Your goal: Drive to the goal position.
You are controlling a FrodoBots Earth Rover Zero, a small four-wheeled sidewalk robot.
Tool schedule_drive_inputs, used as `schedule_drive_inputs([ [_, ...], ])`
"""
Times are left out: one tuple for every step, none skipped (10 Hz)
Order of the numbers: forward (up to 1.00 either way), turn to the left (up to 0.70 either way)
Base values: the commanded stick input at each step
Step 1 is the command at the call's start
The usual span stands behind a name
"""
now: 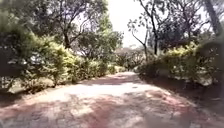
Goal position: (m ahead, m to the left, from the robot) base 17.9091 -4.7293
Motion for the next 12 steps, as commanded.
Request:
schedule_drive_inputs([
  [0.70,-0.34],
  [0.70,-0.35],
  [0.70,-0.35],
  [0.70,-0.22],
  [0.70,0.00],
  [0.70,0.00],
  [0.70,0.00],
  [0.70,0.00],
  [0.70,0.00],
  [0.70,0.00],
  [0.70,0.00],
  [0.70,0.00],
])
